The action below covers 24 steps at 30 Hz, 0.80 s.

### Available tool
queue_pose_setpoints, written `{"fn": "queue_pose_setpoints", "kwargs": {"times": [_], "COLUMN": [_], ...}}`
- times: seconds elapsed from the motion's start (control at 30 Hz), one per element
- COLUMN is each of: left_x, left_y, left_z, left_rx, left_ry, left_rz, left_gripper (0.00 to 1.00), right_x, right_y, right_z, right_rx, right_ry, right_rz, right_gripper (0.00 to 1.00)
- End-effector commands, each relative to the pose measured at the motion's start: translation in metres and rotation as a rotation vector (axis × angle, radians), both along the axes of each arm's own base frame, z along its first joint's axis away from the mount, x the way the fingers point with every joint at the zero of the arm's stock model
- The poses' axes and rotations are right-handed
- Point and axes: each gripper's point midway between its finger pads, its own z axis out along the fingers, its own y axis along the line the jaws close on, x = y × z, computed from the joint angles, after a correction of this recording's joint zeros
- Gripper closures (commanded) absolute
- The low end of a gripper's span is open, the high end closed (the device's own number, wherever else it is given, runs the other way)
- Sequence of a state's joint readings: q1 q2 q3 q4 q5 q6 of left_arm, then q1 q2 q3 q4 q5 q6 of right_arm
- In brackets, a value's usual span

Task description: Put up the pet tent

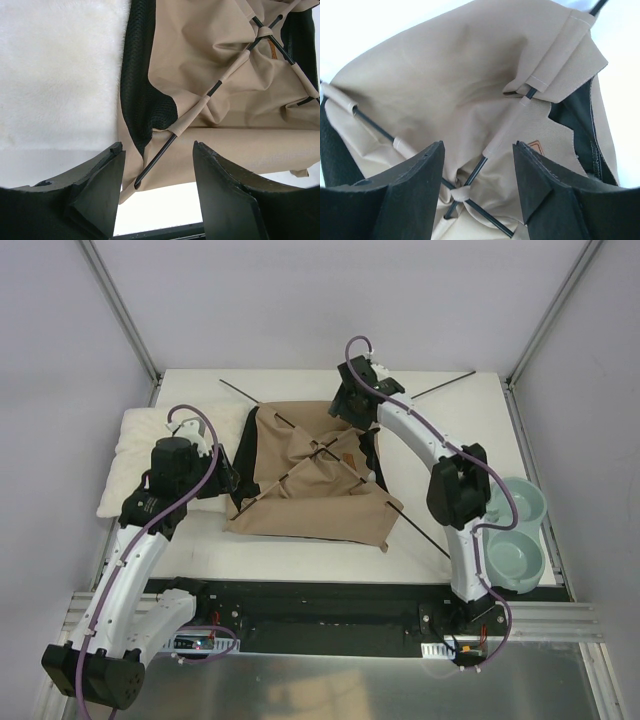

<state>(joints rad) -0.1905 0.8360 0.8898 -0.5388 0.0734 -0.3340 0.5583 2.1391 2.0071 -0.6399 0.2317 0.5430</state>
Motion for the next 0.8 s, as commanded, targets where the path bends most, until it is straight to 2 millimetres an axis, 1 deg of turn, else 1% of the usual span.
{"fn": "queue_pose_setpoints", "kwargs": {"times": [0.0,0.1,0.27,0.43,0.67,0.77], "left_x": [0.005,0.005,0.005,0.003,-0.002,-0.006], "left_y": [0.000,0.001,0.002,0.002,0.003,0.004], "left_z": [0.017,0.016,0.017,0.019,0.027,0.029], "left_rx": [-0.006,0.000,0.007,0.006,0.005,0.006], "left_ry": [-0.037,-0.037,-0.044,-0.053,-0.080,-0.090], "left_rz": [0.012,0.015,0.013,0.009,0.006,0.004], "left_gripper": [0.42,0.42,0.41,0.41,0.41,0.41], "right_x": [0.001,-0.002,-0.004,-0.003,0.001,-0.001], "right_y": [-0.016,-0.020,-0.019,-0.016,-0.008,-0.006], "right_z": [-0.008,-0.018,-0.039,-0.056,-0.064,-0.071], "right_rx": [0.019,0.022,0.039,0.073,0.148,0.164], "right_ry": [0.052,0.075,0.124,0.157,0.182,0.208], "right_rz": [-0.219,-0.273,-0.316,-0.371,-0.436,-0.449], "right_gripper": [0.38,0.39,0.42,0.48,0.57,0.63]}}
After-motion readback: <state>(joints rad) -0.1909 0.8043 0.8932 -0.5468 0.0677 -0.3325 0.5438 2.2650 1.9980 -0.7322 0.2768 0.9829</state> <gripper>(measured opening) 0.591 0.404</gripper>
